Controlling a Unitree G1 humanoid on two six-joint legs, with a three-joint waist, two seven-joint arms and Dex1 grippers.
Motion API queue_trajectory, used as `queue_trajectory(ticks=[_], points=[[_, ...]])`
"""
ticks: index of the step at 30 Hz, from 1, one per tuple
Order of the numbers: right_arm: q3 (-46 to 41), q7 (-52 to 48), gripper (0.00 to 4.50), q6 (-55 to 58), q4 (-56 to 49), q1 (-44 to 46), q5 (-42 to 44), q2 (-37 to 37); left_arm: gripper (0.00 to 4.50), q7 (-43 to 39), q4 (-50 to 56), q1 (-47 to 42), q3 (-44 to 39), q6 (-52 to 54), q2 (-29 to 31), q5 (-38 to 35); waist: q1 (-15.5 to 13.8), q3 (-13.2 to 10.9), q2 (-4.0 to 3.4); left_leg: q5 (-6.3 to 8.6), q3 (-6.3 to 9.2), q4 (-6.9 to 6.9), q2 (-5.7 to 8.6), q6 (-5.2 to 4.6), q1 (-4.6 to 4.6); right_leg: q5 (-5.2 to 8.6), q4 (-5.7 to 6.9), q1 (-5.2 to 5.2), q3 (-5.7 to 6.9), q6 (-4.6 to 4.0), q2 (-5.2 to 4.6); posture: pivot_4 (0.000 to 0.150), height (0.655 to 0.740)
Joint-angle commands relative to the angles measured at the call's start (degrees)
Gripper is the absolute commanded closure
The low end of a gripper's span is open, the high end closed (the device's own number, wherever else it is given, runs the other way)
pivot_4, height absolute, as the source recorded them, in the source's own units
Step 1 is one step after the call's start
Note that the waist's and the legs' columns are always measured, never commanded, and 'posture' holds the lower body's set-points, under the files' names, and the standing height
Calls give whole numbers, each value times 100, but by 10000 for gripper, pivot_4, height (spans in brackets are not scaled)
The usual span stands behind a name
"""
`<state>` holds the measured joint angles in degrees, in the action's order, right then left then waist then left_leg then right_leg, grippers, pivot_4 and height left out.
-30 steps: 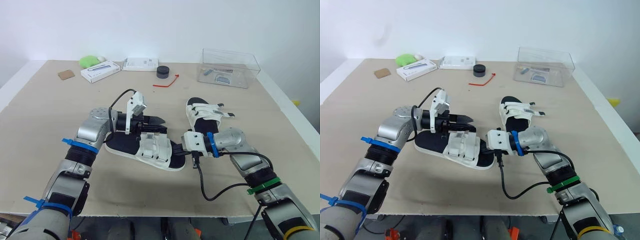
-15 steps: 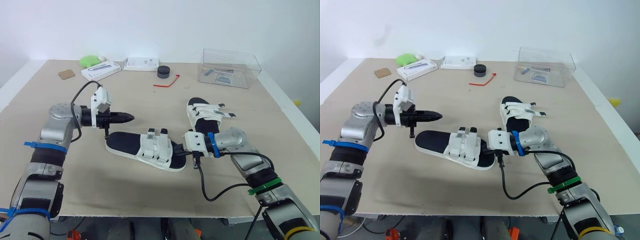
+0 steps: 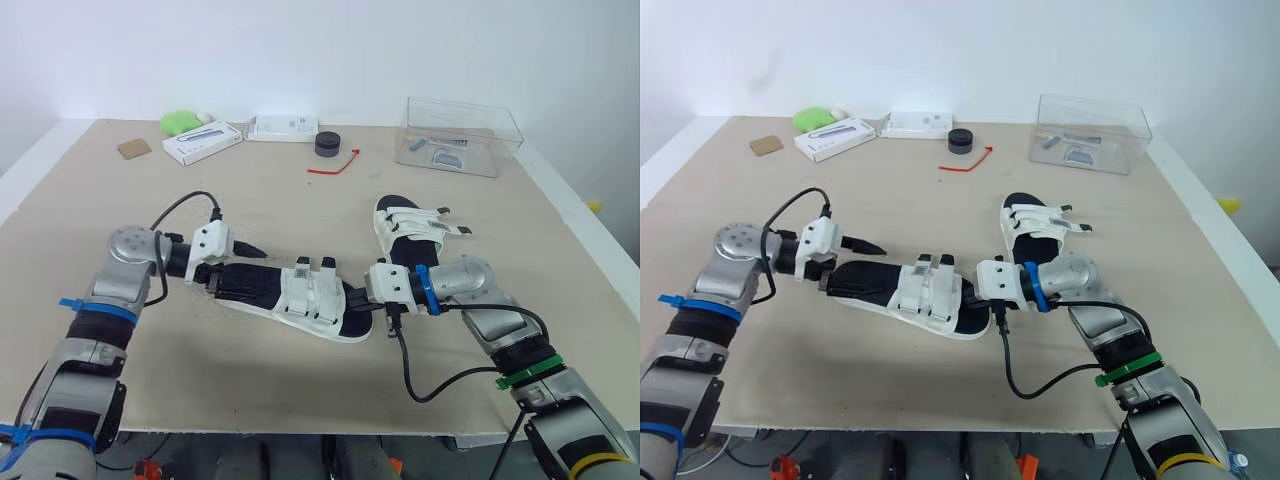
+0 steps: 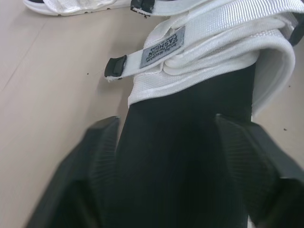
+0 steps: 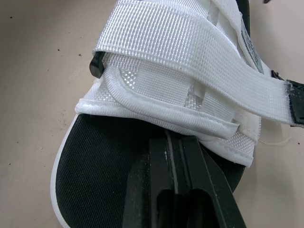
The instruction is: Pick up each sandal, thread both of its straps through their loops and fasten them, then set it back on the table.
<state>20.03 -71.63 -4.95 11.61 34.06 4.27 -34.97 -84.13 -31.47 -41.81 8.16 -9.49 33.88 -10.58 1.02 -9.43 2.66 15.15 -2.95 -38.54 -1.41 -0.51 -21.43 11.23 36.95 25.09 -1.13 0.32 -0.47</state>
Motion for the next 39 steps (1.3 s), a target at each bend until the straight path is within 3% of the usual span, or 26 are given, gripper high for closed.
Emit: queue_trajectory(ticks=[1,16,21,23,25,27,28,29,30,33,38,39], points=[[76,1,45000,92,291,-153,-345,-192,1076,54,-232,-299,101,-268,-269,111,2,0,1,0,-2,-2,0,0,0,-2,0,0,-1,3,0,1500,7400],[7,169,45000,220,84,-273,-346,-260,1076,-329,-1423,-1028,409,-591,-1056,397,1,1,1,0,1,-3,8,0,-5,-6,-1,0,-2,12,-1,1500,7400],[5,195,45000,252,34,-301,-331,-287,13158,-345,-1530,-1079,409,-546,-1116,405,-1,1,2,0,5,-2,8,0,-6,-6,-1,0,1,12,-1,1500,7400],[6,199,45000,255,40,-292,-328,-290,23094,-283,-1548,-1090,396,-532,-1127,413,-1,1,2,0,3,-2,9,0,-6,-6,-1,0,-1,13,-1,1500,7400],[8,202,45000,252,56,-277,-328,-282,29278,-179,-1581,-1104,374,-531,-1129,434,-1,1,2,0,3,-2,9,-1,-5,-5,-1,0,-1,15,-2,1500,7400],[15,213,45000,237,86,-251,-335,-260,32292,3,-1636,-1123,326,-479,-1124,460,-1,1,3,0,3,-3,10,0,-5,-5,-1,-1,-1,15,-3,1500,7400],[9,227,45000,217,96,-245,-336,-252,37546,111,-1652,-1128,292,-462,-1125,456,-1,1,3,0,4,-3,10,0,-5,-6,-1,-1,-1,16,-4,1500,7400],[-16,264,45000,222,93,-246,-318,-235,38812,183,-1644,-1125,282,-473,-1105,471,-1,1,3,0,4,-4,10,-1,-5,-6,-1,-2,-1,17,-4,1500,7400],[-45,291,45000,257,77,-250,-286,-222,43294,230,-1621,-1118,275,-496,-1081,482,-1,1,3,0,4,-6,10,-1,-4,-7,-1,-2,-1,19,-4,1500,7400],[-245,360,45000,574,-102,-263,-24,-202,44201,425,-1362,-1045,98,-227,-951,340,3,1,3,-2,3,-9,10,-4,-4,-12,0,-3,-2,24,-4,1500,7400],[-958,376,45000,2147,-845,-326,1071,-199,44201,1165,-480,-634,-281,542,-507,241,54,-6,4,-3,-4,-6,-6,-5,-16,-17,1,15,-11,13,8,1500,7400],[-1076,428,41855,2335,-940,-309,1197,-189,44700,1343,-286,-513,-356,721,-410,245,73,-7,2,-3,-4,-2,-11,-5,-21,-17,1,23,-12,6,16,1500,7400]])
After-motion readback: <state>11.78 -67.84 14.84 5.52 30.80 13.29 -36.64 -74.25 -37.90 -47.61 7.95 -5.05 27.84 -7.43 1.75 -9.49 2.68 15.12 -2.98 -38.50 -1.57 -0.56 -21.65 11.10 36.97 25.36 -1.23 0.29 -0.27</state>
